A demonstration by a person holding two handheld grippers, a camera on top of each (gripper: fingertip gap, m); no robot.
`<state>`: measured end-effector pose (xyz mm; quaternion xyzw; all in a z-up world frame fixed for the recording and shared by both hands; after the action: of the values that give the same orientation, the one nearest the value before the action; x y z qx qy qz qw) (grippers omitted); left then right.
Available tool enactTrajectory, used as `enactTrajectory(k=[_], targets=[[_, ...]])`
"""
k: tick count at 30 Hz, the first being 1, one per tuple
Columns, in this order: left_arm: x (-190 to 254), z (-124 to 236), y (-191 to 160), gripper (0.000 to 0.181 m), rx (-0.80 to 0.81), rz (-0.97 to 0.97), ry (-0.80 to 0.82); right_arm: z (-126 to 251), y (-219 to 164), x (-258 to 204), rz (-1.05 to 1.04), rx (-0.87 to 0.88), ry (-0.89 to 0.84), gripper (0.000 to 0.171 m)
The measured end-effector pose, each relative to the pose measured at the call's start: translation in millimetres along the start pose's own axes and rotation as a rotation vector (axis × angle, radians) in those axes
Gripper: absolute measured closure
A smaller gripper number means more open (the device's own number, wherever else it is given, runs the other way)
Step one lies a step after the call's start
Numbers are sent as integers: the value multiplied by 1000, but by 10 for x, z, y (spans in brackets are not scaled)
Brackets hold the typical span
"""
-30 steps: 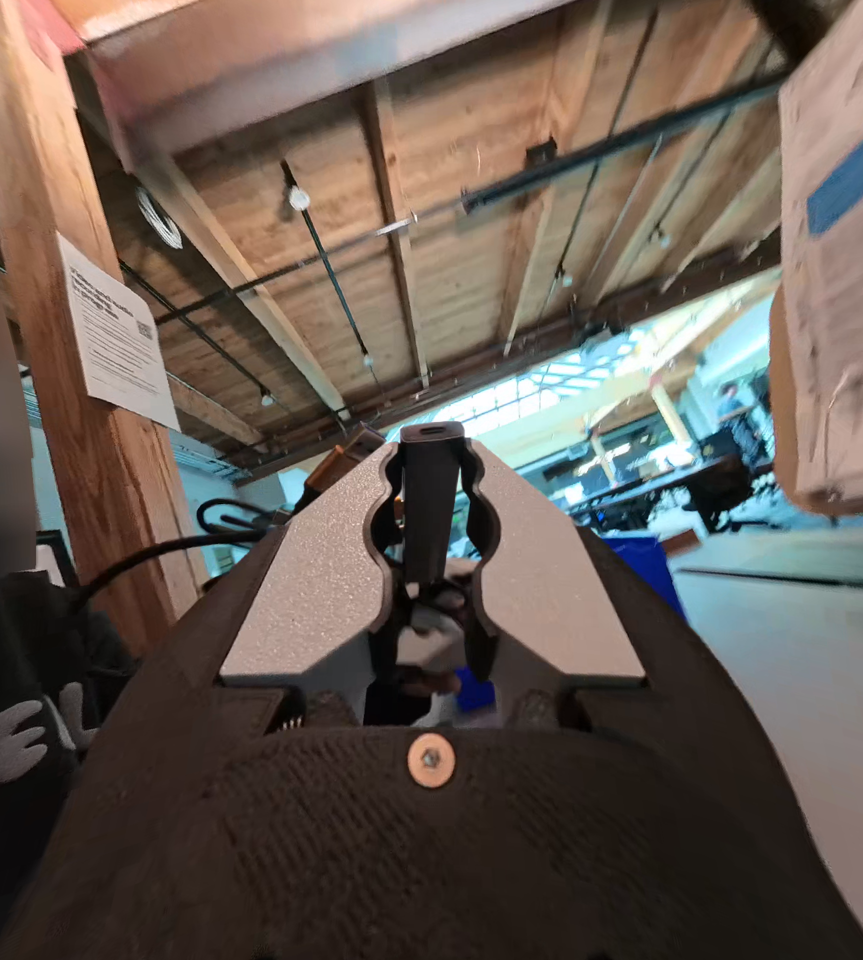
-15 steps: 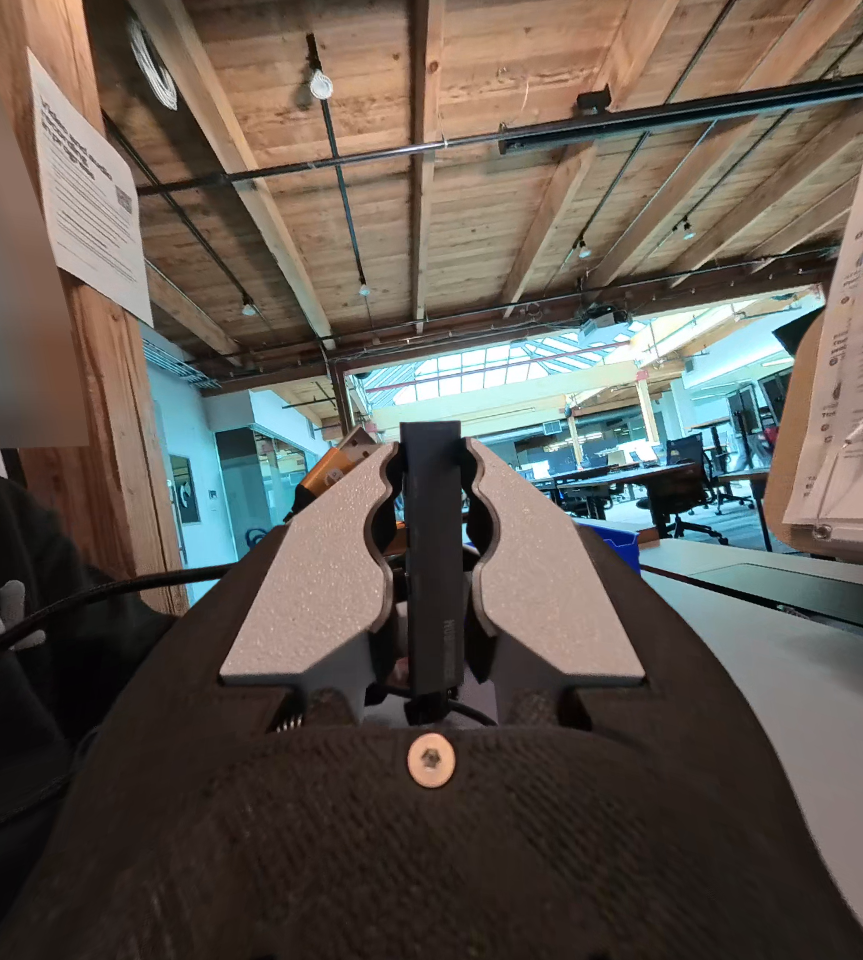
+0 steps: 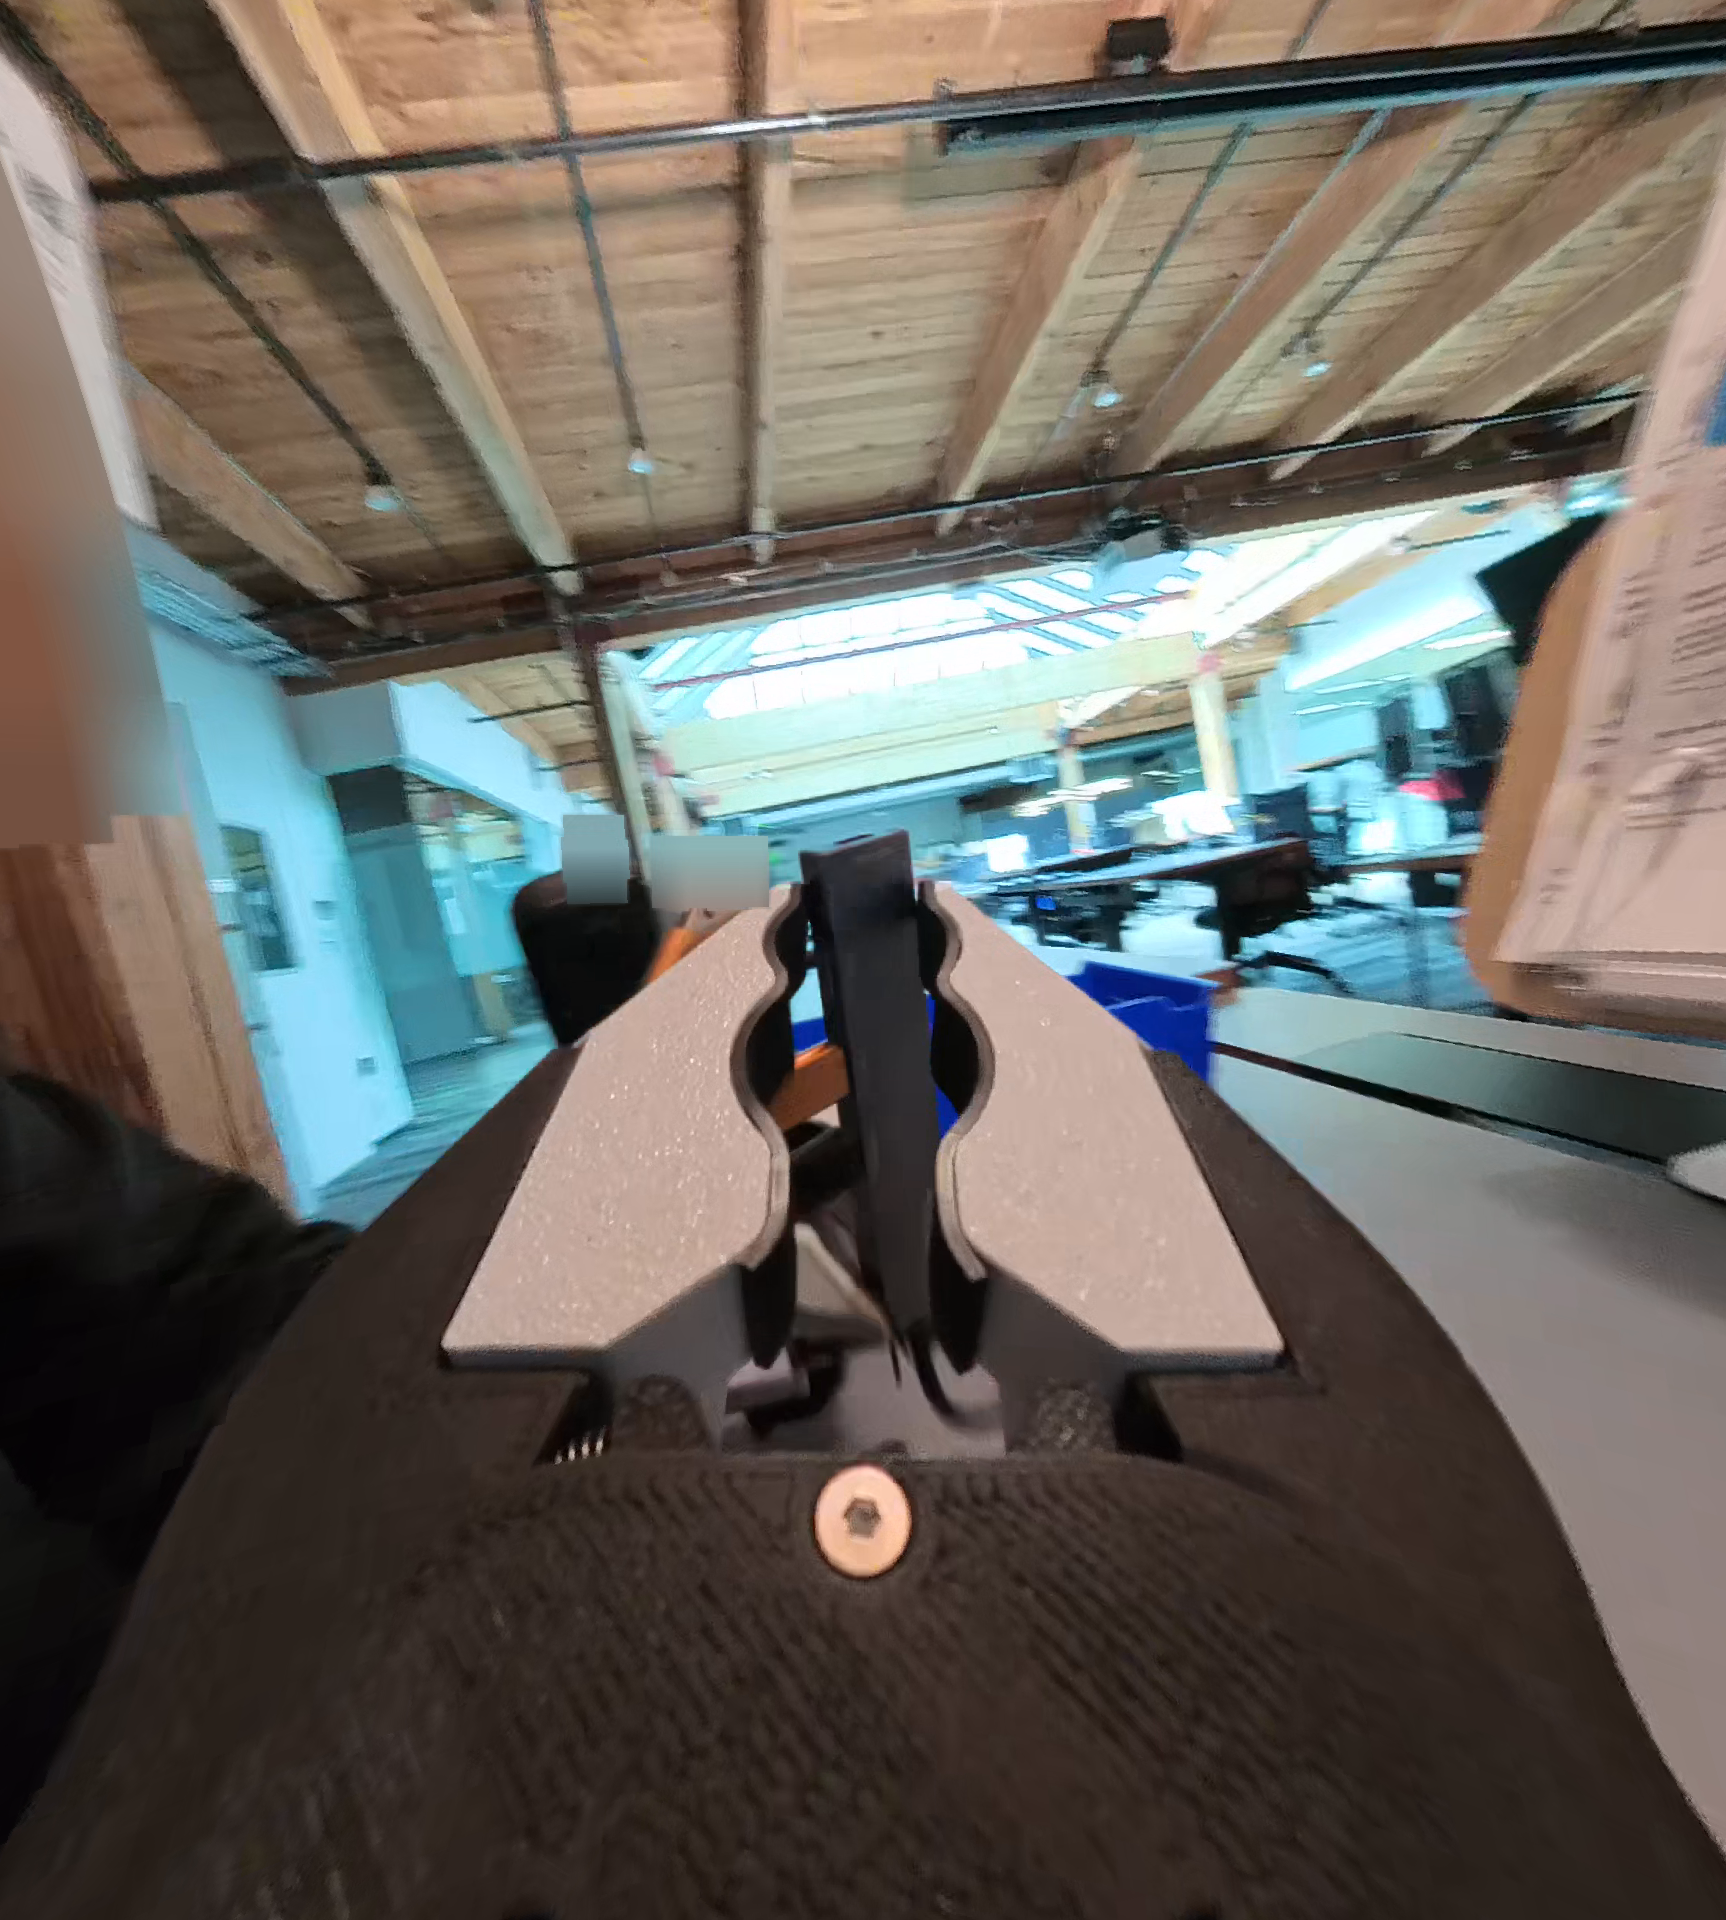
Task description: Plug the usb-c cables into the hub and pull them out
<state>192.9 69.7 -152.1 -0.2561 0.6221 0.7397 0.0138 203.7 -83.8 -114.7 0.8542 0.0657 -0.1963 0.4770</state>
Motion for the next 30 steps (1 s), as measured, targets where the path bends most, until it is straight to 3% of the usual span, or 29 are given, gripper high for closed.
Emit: enactTrajectory(k=[1, 4, 6, 9, 11, 13, 16, 19, 23, 30], targets=[[-68, 53, 1, 160, -7, -12, 58, 33, 60, 14, 41, 6, -83, 155], [-302, 240, -66, 161, -168, -78, 254, 169, 301, 3, 314, -45, -403, 119], [-415, 326, -140, 161, -326, -140, 365, 220, 392, -59, 565, -94, -588, 112], [-462, 333, -266, 160, -535, -157, 418, 20, 238, -150, 713, -199, -599, 120], [-446, 303, -323, 160, -600, -150, 402, -175, -24, -113, 757, -376, -609, 120], [-423, 284, -311, 160, -556, -96, 359, -288, -266, -51, 827, -520, -654, 124], [-379, 263, -250, 161, -474, -32, 287, -314, -426, 24, 970, -582, -718, 131], [-345, 240, -234, 161, -426, 46, 228, -317, -565, 109, 890, -670, -674, 127], [-364, 264, -283, 161, -367, 188, 173, -242, -629, 215, 959, -775, -708, 130], [-392, 322, -290, 161, -306, 275, 143, -226, -600, 205, 940, -725, -675, 141]])
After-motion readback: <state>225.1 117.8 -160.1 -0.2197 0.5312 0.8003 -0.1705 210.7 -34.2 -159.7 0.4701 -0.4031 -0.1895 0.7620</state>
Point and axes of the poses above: each gripper's, where its closed fingertips meet, z back along the fingers, y out of its top, x = y × z across the jaws, the point moved 9 cm from there along z, back along the fingers, and after that the axes turned 13 degrees about -z, right-handed, at the moved point
